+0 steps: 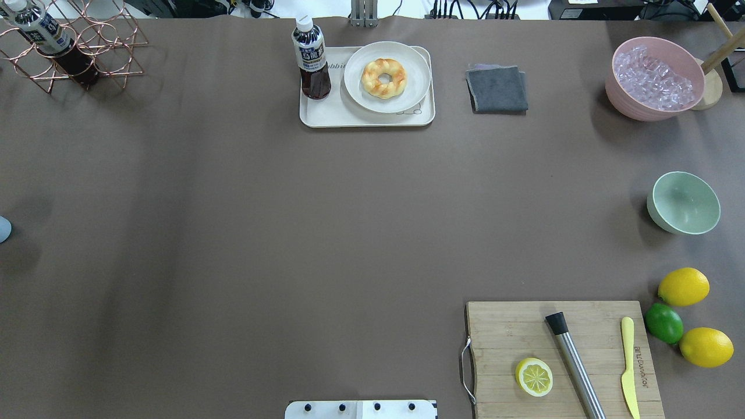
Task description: Pour ice into bowl
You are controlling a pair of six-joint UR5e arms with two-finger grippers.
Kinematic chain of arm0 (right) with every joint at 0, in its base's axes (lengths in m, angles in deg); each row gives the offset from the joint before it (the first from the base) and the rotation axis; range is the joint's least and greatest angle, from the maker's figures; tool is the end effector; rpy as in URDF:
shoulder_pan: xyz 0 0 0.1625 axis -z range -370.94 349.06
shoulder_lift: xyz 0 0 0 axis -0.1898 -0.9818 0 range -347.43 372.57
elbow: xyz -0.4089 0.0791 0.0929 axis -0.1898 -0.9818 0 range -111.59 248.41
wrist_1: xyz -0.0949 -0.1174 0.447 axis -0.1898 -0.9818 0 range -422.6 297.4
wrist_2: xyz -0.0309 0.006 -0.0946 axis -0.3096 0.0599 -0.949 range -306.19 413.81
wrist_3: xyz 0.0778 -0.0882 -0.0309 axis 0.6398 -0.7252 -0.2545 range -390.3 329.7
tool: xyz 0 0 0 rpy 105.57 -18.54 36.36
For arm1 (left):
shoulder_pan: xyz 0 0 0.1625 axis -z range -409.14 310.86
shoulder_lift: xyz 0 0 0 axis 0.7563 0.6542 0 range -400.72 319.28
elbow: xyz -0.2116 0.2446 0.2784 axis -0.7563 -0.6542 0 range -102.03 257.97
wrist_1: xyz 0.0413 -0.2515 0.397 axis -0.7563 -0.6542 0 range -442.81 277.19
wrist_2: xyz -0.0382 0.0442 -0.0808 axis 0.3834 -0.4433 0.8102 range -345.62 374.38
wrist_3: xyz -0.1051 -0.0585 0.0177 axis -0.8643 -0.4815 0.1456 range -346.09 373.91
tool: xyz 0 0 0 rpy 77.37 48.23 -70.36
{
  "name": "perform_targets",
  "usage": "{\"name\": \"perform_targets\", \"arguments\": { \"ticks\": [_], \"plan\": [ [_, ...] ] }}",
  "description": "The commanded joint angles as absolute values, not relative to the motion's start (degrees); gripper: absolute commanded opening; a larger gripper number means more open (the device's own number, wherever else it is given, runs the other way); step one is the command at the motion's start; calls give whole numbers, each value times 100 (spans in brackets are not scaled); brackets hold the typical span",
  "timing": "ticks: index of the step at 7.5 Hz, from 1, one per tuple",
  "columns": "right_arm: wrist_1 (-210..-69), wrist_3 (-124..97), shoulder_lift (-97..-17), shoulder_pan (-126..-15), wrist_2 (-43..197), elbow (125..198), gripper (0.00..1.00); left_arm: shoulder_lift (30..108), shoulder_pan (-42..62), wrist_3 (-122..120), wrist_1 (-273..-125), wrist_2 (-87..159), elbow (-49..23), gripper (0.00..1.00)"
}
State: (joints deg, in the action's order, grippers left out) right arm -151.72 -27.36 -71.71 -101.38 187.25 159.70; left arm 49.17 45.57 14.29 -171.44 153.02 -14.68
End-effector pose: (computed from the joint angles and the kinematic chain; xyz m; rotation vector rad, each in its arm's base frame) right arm 0.0542 -0.6021 0.6057 0.1145 -0.7596 0.0037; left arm -0.0873 -0.5473 0.6476 0.0568 0.8473 -0.0621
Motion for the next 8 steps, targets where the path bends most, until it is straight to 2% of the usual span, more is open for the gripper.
{"name": "perform_targets", "arguments": {
  "ticks": [1, 6, 8],
  "plan": [
    [-15172, -2757, -7180, -10138, 18722, 15973, 99, 4893, 4543, 1435, -17167, 15308, -1467, 97],
    [-15172, -2600, -7180, -10068, 18766, 15990, 99, 4867, 4543, 1102, -17158, 15299, -1484, 97],
    [-15120, -2573, -7224, -9885, 18775, 15921, 98, 4858, 4534, 377, -17140, 15273, -1868, 97]
  ]
}}
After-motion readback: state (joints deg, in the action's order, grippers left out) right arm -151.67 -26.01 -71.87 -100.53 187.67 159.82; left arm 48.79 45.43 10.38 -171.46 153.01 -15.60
